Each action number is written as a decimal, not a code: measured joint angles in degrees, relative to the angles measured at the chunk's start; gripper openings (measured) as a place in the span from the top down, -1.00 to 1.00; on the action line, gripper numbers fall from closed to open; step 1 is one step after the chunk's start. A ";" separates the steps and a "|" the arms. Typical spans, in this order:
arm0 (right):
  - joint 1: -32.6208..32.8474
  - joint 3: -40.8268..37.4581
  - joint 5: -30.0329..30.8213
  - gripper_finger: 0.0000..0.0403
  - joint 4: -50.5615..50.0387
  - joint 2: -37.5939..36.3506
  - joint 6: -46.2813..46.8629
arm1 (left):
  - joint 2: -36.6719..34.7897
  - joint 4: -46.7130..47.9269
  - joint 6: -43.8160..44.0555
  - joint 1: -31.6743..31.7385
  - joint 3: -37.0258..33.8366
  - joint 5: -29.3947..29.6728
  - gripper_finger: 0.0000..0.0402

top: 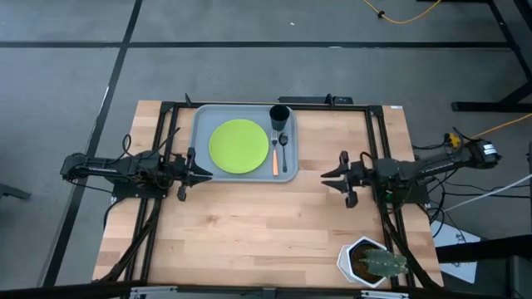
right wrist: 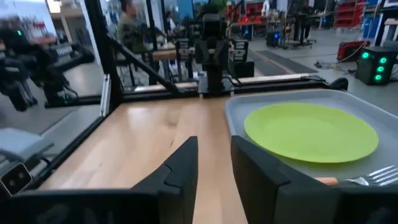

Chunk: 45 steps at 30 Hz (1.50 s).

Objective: Pick and place plate/cup/fork/spoon on tray
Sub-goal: Return to Home Position

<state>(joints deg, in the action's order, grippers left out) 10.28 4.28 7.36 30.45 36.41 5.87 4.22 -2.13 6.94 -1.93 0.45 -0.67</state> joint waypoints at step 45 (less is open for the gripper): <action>-11.37 -3.88 -4.18 0.50 -24.16 -23.47 3.52 | 0.01 0.00 0.00 -0.02 -0.02 -0.02 0.74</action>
<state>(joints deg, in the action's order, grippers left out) -1.08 0.40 3.18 6.29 12.94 9.39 4.23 -2.13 6.94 -1.95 0.43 -0.69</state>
